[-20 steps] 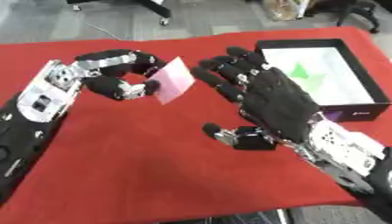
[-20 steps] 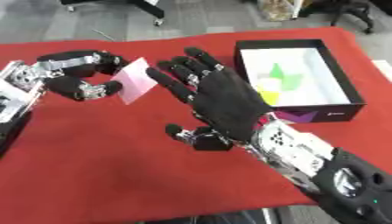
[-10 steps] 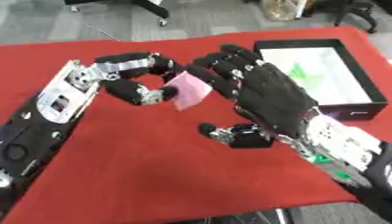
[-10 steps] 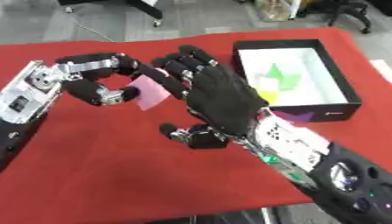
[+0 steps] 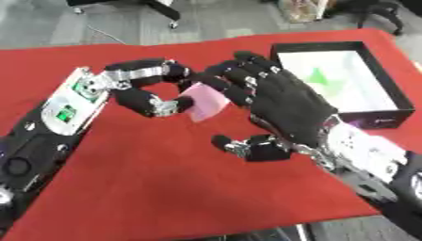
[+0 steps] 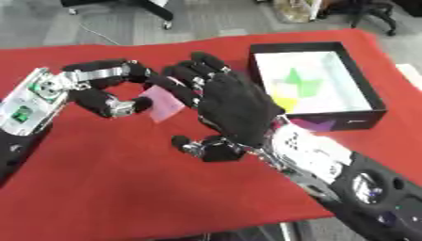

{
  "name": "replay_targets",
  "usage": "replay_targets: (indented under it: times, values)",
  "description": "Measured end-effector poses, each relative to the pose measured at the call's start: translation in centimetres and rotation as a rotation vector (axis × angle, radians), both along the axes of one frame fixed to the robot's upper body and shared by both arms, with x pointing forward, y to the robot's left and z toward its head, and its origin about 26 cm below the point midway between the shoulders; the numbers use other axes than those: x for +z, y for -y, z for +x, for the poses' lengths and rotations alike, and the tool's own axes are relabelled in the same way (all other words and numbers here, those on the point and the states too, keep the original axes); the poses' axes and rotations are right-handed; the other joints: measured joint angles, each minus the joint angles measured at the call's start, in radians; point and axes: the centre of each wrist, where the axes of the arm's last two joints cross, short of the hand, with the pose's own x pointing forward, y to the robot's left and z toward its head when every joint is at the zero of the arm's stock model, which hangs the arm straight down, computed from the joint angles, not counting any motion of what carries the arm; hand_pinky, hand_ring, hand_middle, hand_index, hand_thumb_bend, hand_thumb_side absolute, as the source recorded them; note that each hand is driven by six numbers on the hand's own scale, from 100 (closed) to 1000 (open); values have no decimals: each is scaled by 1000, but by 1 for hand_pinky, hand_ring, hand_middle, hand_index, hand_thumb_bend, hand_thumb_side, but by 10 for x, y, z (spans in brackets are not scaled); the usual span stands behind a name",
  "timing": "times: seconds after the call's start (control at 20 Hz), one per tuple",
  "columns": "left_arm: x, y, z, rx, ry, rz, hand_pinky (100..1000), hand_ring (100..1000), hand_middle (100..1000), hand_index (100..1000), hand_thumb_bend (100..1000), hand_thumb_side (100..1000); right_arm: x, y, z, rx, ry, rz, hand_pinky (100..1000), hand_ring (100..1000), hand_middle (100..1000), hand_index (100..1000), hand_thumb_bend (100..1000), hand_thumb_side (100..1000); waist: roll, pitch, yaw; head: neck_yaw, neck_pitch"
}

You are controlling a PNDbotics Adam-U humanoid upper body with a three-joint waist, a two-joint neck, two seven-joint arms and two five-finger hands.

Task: Pick up the objects with one hand, pass them to the other hand, and then place them into the box on the other side of the table.

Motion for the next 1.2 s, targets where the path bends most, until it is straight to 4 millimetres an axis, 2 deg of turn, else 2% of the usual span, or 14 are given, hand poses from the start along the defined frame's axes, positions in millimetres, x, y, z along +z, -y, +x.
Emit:
replay_targets:
  times: [0.4,0.65,1.2]
  values:
    - [-1,4,-1,-10,-8,1,751,519,448,645,100,605,2,1,1,-54,-33,-78,941,840,881,982,440,382,0,-1,0,-3,0]
    - [2,5,0,-12,-4,1,750,507,444,641,100,595,9,2,4,-110,-14,-123,959,818,898,988,434,381,0,-3,-1,-4,0]
    - [5,5,3,-9,-21,14,757,545,453,648,100,609,21,1,7,-168,49,-159,968,803,879,963,390,354,0,-6,1,-13,0]
